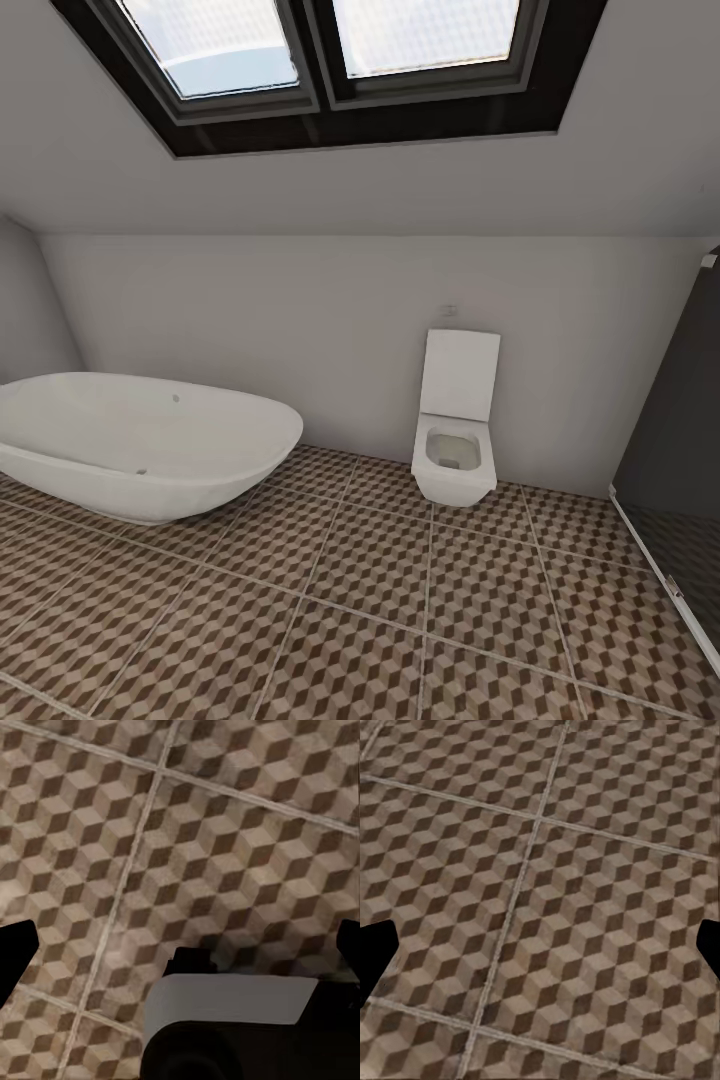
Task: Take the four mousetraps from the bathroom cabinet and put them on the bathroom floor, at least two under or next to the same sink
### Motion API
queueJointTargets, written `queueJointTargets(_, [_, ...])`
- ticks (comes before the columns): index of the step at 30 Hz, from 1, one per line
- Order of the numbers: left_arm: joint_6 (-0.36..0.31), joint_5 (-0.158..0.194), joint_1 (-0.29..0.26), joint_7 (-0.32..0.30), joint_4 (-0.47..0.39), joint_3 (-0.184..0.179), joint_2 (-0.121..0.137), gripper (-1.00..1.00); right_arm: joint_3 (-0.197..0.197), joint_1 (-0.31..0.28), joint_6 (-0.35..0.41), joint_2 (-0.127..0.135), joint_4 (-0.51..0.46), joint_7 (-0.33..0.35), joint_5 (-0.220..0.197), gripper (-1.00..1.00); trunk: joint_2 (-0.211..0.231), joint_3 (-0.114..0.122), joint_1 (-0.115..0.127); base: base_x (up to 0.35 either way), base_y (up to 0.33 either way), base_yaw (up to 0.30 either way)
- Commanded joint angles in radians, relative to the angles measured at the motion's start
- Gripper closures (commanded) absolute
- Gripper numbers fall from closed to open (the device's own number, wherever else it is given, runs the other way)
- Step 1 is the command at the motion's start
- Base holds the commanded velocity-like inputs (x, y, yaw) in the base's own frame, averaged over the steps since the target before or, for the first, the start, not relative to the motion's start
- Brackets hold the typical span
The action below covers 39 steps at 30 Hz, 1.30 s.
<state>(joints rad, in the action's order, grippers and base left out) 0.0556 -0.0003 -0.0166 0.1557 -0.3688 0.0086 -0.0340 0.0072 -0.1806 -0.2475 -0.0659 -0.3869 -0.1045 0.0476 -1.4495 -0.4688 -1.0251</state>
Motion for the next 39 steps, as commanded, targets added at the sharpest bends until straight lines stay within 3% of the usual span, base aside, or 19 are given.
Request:
queueJointTargets(1, [-0.004, 0.002, 0.000, 0.006, -0.086, 0.002, 0.009, -1.00, 0.002, 0.000, 0.022, -0.007, -0.058, -0.014, 0.009, -1.00, -0.001, -0.001, 0.000, 0.000, 0.000, 0.000])
queueJointTargets(2, [-0.030, 0.004, 0.000, 0.015, -0.241, 0.007, 0.043, -1.00, 0.003, -0.006, 0.119, -0.019, -0.142, -0.059, 0.042, -1.00, -0.001, -0.001, 0.000, 0.000, 0.000, 0.000])
queueJointTargets(4, [-0.038, 0.009, 0.000, 0.015, -0.290, 0.012, 0.068, -1.00, 0.003, -0.012, 0.153, -0.022, -0.170, -0.082, 0.062, -1.00, -0.001, -0.001, 0.000, 0.000, 0.000, 0.000])
queueJointTargets(7, [-0.034, 0.010, -0.001, 0.014, -0.268, 0.013, 0.079, -1.00, 0.006, -0.014, 0.138, -0.025, -0.168, -0.091, 0.070, -1.00, -0.001, -0.001, 0.000, 0.000, 0.000, 0.000])
queueJointTargets(12, [-0.015, 0.010, -0.001, 0.015, -0.213, 0.013, 0.084, -1.00, 0.023, -0.015, 0.015, -0.029, -0.100, -0.095, 0.077, -1.00, -0.001, -0.001, 0.000, 0.000, 0.000, 0.000])
queueJointTargets(18, [-0.010, 0.012, 0.000, 0.016, -0.191, 0.015, 0.085, -1.00, 0.104, -0.016, -0.094, -0.028, -0.005, -0.096, 0.079, -1.00, -0.001, -0.001, 0.000, 0.000, 0.000, 0.000])
queueJointTargets(22, [-0.007, 0.015, 0.000, 0.015, -0.190, 0.019, 0.086, -1.00, 0.129, -0.016, -0.108, -0.029, 0.006, -0.097, 0.080, -1.00, -0.001, -0.001, 0.000, 0.000, 0.000, 0.000])
queueJointTargets(39, [-0.007, 0.019, 0.000, 0.015, -0.187, 0.031, 0.085, -1.00, 0.139, -0.016, -0.113, -0.029, 0.010, -0.098, 0.080, -1.00, -0.001, -0.001, 0.000, 0.000, 0.000, 0.000])
